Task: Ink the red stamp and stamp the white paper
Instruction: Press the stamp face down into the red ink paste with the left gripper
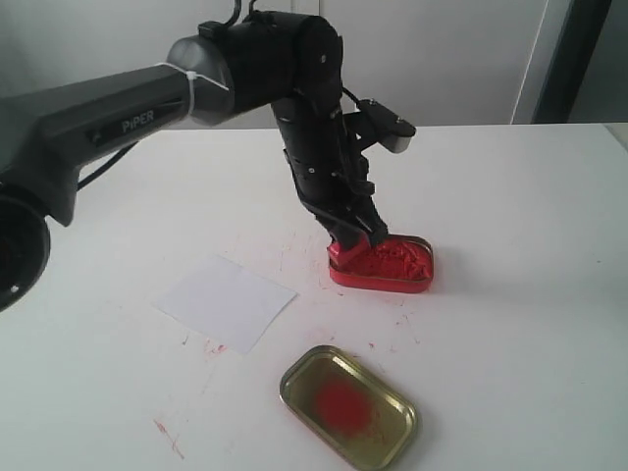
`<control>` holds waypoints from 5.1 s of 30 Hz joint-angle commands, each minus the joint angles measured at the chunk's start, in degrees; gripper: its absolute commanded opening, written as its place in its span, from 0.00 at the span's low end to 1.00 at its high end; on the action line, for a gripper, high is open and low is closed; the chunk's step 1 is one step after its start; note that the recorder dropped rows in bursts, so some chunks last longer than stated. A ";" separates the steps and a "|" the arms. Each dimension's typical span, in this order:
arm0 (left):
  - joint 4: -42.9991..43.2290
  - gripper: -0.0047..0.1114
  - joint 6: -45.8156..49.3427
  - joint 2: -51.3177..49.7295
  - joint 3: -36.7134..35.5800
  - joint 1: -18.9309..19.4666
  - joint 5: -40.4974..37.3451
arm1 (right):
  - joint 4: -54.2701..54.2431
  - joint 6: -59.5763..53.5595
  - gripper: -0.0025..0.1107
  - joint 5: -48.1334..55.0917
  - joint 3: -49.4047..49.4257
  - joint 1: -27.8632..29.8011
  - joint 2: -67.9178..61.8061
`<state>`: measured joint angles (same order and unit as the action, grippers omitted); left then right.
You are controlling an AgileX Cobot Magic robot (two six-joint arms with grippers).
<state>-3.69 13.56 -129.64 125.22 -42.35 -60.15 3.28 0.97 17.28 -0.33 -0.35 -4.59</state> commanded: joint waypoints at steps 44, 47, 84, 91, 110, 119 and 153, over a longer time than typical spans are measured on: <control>-3.30 0.04 2.91 -12.70 13.02 1.67 5.25 | -0.15 0.28 0.02 -0.70 0.33 0.35 0.09; -3.15 0.04 2.91 -12.96 13.02 1.67 5.15 | -0.15 0.28 0.02 -0.70 0.33 0.35 0.09; -2.60 0.04 4.81 -15.45 12.54 1.67 3.98 | -0.25 0.28 0.02 -0.70 0.33 0.35 0.09; -3.30 0.04 4.81 -18.58 12.54 1.67 4.51 | -0.25 0.28 0.02 -0.70 0.33 0.35 0.09; -3.56 0.04 4.81 -22.95 12.54 1.67 3.10 | -0.25 0.28 0.02 -0.70 0.33 0.35 0.09; -3.25 0.04 4.81 -21.06 12.84 1.67 2.76 | -0.25 0.28 0.02 -0.70 0.33 0.35 0.09; -3.40 0.04 4.43 -11.97 14.19 1.67 4.31 | -0.25 0.28 0.02 -0.70 0.33 0.35 0.09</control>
<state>-6.38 18.07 -142.85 139.16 -40.48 -55.36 3.06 1.00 17.28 -0.33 -0.35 -4.59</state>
